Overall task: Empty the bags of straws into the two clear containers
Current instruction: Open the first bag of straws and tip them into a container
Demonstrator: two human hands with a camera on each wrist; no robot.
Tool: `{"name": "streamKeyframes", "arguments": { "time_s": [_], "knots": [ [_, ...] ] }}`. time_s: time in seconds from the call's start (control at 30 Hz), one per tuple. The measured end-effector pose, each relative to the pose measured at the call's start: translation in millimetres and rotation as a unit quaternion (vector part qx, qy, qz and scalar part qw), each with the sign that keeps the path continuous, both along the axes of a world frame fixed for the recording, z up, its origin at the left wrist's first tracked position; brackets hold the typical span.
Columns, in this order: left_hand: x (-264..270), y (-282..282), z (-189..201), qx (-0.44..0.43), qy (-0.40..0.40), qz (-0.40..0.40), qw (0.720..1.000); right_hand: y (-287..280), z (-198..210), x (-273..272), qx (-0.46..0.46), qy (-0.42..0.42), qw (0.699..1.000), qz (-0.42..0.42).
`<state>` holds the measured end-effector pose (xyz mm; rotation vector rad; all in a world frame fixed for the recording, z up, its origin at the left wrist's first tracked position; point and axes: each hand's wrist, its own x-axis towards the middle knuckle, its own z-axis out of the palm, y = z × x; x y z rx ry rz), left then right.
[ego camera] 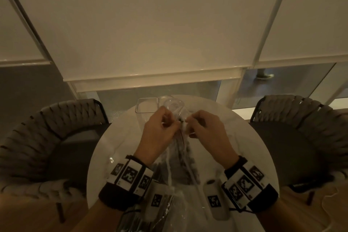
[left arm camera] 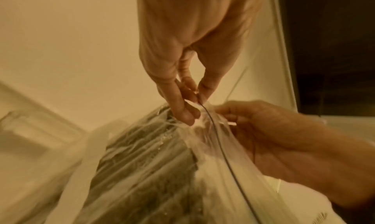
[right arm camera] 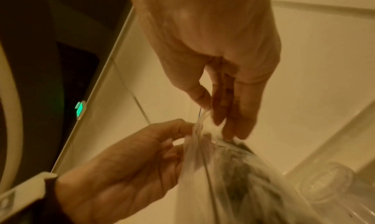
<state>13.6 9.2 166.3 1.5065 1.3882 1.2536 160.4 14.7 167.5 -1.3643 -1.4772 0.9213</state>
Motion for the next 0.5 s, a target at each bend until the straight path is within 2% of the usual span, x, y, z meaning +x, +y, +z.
{"name": "streamKeyframes", "arguments": {
  "time_s": [0.03,0.13,0.2,0.23,0.3,0.4,0.43,0.5],
  "knots": [
    [2.9,-0.5,0.1,0.038,0.041,0.011,0.998,1.1,0.4,-1.4,-0.003,-0.043,0.999,0.010],
    [12.1,-5.5,0.3,0.171,0.141,0.028,0.975,4.5,1.8,-1.2,-0.038,-0.076,0.996,0.040],
    [14.4,-10.0,-6.4,0.206,0.204,0.027,0.957,6.0,2.5,2.9,-0.018,-0.103,0.994,0.023],
    [15.9,-11.2,-11.9,0.192,0.226,0.032,0.955,6.3,2.6,3.9,0.000,-0.098,0.995,0.004],
    [19.3,-11.0,-19.1,0.141,0.219,0.038,0.965,6.8,2.7,0.0,0.020,-0.090,0.996,-0.009],
    [19.3,-11.7,-17.8,0.101,0.219,0.011,0.970,9.2,-5.1,-6.7,0.016,-0.169,0.985,0.027],
    [11.8,-14.8,-12.8,0.092,0.267,0.007,0.959,10.6,-4.0,-0.1,0.023,-0.209,0.977,0.017],
    [-15.9,-20.9,-4.6,0.079,0.419,0.008,0.905,16.1,4.1,27.3,0.046,-0.285,0.957,-0.008]
  ]
}}
